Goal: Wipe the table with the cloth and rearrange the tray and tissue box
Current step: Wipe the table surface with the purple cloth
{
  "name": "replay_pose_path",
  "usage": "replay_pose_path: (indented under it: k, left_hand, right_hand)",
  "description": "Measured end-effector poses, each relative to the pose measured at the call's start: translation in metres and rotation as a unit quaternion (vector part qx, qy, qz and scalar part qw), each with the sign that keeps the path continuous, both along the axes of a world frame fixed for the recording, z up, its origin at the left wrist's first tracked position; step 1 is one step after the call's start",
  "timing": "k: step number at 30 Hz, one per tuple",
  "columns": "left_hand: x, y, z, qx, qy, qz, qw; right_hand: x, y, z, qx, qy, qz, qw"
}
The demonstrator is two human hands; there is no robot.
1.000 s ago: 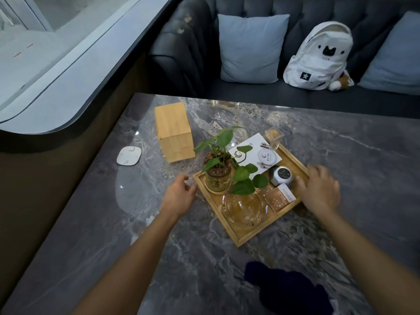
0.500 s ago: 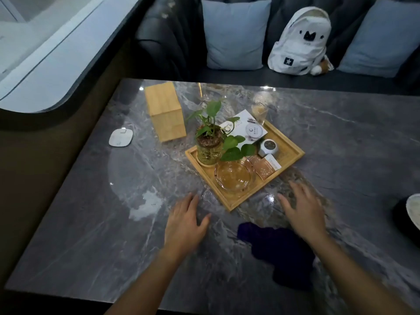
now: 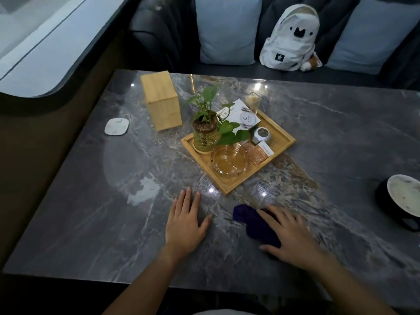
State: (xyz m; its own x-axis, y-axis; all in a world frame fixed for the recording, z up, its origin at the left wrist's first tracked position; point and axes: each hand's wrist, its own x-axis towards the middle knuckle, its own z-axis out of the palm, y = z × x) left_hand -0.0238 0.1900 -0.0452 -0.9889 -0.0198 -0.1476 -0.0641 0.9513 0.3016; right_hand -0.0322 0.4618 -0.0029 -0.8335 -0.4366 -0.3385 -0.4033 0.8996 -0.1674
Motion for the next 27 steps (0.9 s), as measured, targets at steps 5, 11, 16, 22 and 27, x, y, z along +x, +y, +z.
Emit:
replay_pose_path:
  k: [5, 11, 16, 22, 27]
  left_hand:
    - [0.000, 0.000, 0.002, 0.010, -0.001, 0.003, 1.000]
    - [-0.005, -0.010, 0.024, 0.054, -0.019, 0.012, 0.998]
    - [0.011, -0.041, 0.050, 0.069, 0.077, 0.093, 0.990]
    - [0.040, -0.109, 0.051, 0.072, 0.138, 0.265, 0.951]
    - [0.061, -0.156, 0.038, 0.051, 0.067, 0.377, 0.922]
  right_hand:
    - [-0.003, -0.014, 0.010, -0.017, 0.068, 0.033, 0.997]
    - [-0.003, -0.043, 0.011, -0.086, 0.026, 0.079, 0.993]
    - [-0.008, -0.083, 0.021, -0.158, 0.046, 0.126, 0.978]
    - [-0.022, -0.136, 0.028, -0.211, 0.064, 0.135, 0.966]
    - [-0.036, -0.184, 0.036, -0.297, 0.092, 0.024, 0.950]
